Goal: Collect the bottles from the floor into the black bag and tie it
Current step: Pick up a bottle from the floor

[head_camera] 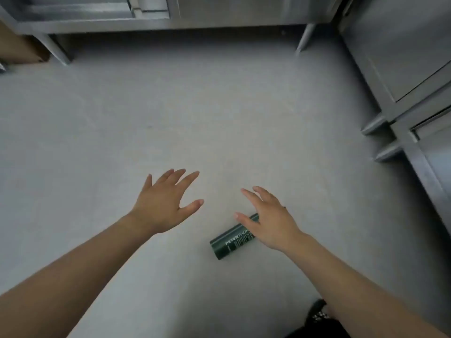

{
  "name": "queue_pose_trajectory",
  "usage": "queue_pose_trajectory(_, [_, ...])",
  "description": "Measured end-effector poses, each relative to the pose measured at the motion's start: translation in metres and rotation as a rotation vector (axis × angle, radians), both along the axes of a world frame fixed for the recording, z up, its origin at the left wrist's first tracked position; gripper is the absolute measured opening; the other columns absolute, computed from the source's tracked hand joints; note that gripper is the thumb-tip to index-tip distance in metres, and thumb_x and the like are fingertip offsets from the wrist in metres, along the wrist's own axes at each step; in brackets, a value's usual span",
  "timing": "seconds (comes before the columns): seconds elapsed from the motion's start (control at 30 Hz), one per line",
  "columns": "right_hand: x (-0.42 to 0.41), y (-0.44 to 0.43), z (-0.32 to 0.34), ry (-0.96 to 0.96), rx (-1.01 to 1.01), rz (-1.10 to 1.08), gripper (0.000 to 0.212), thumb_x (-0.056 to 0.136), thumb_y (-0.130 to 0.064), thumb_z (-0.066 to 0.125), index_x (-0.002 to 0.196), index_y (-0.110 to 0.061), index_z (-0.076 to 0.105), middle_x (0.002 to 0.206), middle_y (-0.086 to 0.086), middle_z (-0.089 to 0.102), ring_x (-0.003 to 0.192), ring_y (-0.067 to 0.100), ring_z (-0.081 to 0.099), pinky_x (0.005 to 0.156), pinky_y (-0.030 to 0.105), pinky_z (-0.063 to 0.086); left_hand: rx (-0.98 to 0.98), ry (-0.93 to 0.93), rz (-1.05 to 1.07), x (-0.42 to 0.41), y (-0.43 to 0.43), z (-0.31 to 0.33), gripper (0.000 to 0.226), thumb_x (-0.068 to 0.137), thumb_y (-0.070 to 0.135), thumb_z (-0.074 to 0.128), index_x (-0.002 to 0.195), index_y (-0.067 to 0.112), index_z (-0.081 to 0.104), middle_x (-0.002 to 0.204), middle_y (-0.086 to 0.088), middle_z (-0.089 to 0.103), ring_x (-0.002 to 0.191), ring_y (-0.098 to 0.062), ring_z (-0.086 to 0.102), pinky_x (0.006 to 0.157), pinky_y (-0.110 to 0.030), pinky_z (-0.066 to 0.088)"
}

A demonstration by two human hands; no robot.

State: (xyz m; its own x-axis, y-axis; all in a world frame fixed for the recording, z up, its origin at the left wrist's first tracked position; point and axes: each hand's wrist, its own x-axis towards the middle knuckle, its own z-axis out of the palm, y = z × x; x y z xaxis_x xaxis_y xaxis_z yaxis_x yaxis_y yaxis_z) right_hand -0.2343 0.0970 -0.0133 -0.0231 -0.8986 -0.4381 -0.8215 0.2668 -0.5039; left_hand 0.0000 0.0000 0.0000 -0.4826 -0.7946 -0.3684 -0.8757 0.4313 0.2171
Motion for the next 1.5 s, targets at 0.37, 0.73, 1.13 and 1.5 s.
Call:
queue_pose_trajectory(0.37, [0.039, 0.027, -0.164, 0.386, 0.073, -0.359, 0.080, 0.082, -0.072, 0.030, 0.146, -0.025, 0.016, 0.157, 0.005, -0.009, 0.142, 0.033, -0.002, 0.101, 0.056, 0.032, 0.091, -0.028, 0.083, 0.047, 0.045, -0.184, 0.068, 0.085, 0.066, 0.027, 0.146, 0.040, 0.013, 0.159, 0.004, 0.008, 0.147, -0.019, 0.004, 0.116, -0.050, 0.009])
queue_pose_trajectory(0.73, [0.042, 0.028, -0.185, 0.134, -0.113, 0.022, 0.080, 0.079, -0.060, 0.056, 0.144, -0.021, 0.030, 0.158, -0.003, -0.008, 0.141, 0.020, -0.023, 0.110, 0.041, 0.021, 0.092, -0.016, 0.118, 0.065, 0.057, -0.221, 0.066, 0.088, 0.062, 0.033, 0.147, 0.039, 0.012, 0.160, 0.004, -0.003, 0.147, -0.018, 0.000, 0.115, -0.050, 0.013])
queue_pose_trajectory(1.13, [0.035, 0.046, -0.190, -0.165, -0.136, -0.189, 0.110, 0.070, -0.045, 0.075, 0.143, -0.042, -0.006, 0.149, -0.027, -0.014, 0.140, 0.005, 0.012, 0.111, 0.032, 0.028, 0.043, -0.063, 0.072, 0.073, 0.076, -0.247, 0.082, 0.076, 0.074, 0.008, 0.147, 0.036, -0.004, 0.156, 0.000, -0.018, 0.146, -0.023, -0.008, 0.112, -0.058, 0.011])
queue_pose_trajectory(1.5, [0.041, 0.034, -0.192, -0.124, -0.112, -0.161, 0.096, 0.074, -0.046, 0.070, 0.147, -0.034, 0.009, 0.143, -0.007, 0.027, 0.119, 0.011, 0.043, 0.093, 0.024, 0.039, 0.062, -0.114, 0.017, 0.074, 0.072, -0.243, 0.075, 0.088, 0.065, 0.028, 0.147, 0.035, -0.008, 0.157, -0.002, -0.020, 0.146, -0.024, -0.013, 0.114, -0.053, 0.010])
